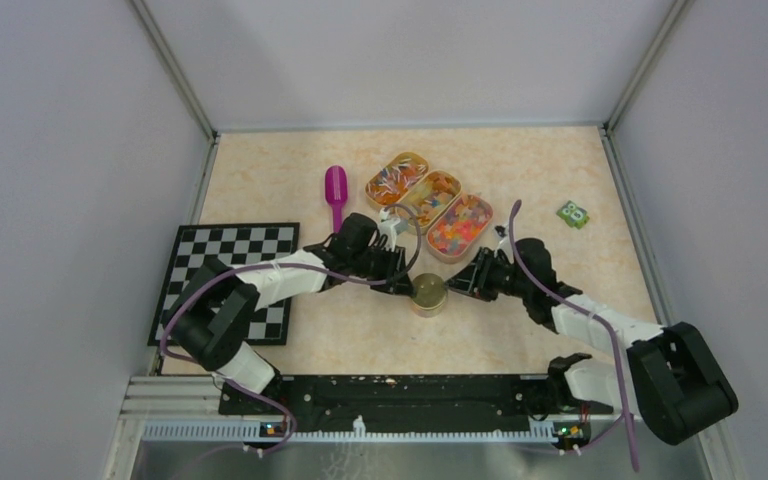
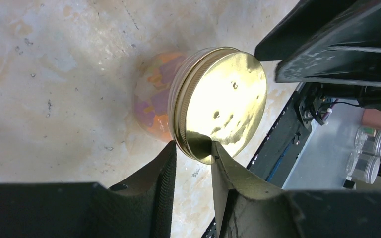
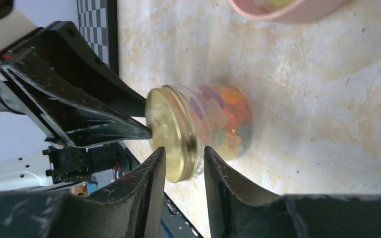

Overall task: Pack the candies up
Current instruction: Close the bottle lid on the packing bottle, then reset both arms

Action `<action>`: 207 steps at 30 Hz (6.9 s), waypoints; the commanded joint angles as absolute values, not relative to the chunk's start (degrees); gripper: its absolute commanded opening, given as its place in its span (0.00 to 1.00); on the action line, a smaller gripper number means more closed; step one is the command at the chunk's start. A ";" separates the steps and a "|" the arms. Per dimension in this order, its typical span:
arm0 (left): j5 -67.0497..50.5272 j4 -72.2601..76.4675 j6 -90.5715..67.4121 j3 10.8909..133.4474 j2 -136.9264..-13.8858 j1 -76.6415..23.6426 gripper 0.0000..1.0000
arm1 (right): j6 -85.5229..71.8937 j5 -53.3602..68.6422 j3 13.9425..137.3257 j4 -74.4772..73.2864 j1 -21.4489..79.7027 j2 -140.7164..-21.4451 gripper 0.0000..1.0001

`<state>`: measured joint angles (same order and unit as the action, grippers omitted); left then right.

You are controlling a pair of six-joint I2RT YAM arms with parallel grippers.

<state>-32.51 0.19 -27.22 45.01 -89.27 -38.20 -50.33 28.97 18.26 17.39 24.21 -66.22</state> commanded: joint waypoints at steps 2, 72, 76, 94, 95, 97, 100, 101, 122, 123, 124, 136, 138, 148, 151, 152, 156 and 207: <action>-31.79 -5.45 -21.77 47.74 -92.69 -38.50 0.36 | -43.54 27.42 27.08 4.37 23.24 -63.47 0.36; -31.69 -5.09 -24.22 52.66 -93.01 -37.33 0.54 | -47.66 38.89 26.85 17.72 23.26 -67.20 0.00; -31.11 -5.01 -24.61 51.76 -93.72 -37.28 0.51 | -50.82 39.85 23.30 26.14 24.18 -72.05 0.00; -27.36 -4.00 -24.48 45.85 -95.67 -37.40 0.40 | -47.00 33.39 14.58 28.98 23.81 -80.17 0.00; -27.55 -3.77 -24.58 45.54 -95.31 -37.38 0.41 | -47.04 33.33 14.32 29.14 23.80 -80.06 0.00; -28.35 -3.48 -24.70 45.16 -94.77 -37.35 0.43 | -47.23 33.67 14.18 29.58 23.82 -79.98 0.00; -29.27 -2.75 -24.79 44.09 -94.94 -37.43 0.43 | -47.29 33.39 13.91 29.54 23.83 -79.56 0.00; -29.05 -2.66 -24.83 43.62 -95.15 -37.38 0.42 | -47.31 32.95 13.52 29.66 23.78 -79.60 0.00; -34.60 4.49 -30.34 38.70 -93.08 -37.42 0.43 | -51.61 41.96 12.38 46.13 23.86 -81.46 0.00; -34.75 4.48 -30.31 38.72 -93.20 -37.39 0.43 | -51.93 42.71 13.51 45.03 23.90 -79.62 0.00; -35.07 4.59 -30.24 38.83 -93.22 -37.36 0.43 | -52.15 43.57 14.74 43.97 23.91 -78.01 0.00; -34.12 2.73 -29.45 40.89 -94.19 -37.36 0.44 | -55.69 48.79 13.18 47.28 23.99 -75.51 0.00; -33.91 2.65 -29.49 40.87 -94.72 -37.41 0.44 | -54.74 47.17 11.73 47.83 23.99 -80.01 0.00; -31.38 -2.13 -28.04 41.87 -96.81 -37.35 0.35 | -58.19 44.26 8.39 62.00 23.74 -93.91 0.00; -32.41 -1.68 -28.32 42.35 -95.12 -37.40 0.44 | -59.63 45.24 9.67 61.49 23.72 -90.25 0.00; -32.57 -1.81 -28.38 42.95 -94.39 -37.37 0.48 | -59.83 45.12 10.50 59.42 23.72 -88.00 0.00; -33.92 -1.89 -28.69 46.42 -90.33 -37.43 0.61 | -55.28 43.49 15.73 42.80 23.69 -76.43 0.01; 2.41 -21.19 -18.81 54.87 -38.42 -37.17 0.99 | -27.74 -5.46 54.46 -40.02 25.84 -29.30 0.87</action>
<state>0.78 -21.71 -16.95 56.66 -40.16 -37.19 -26.33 -3.57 54.52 -40.86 25.36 -30.72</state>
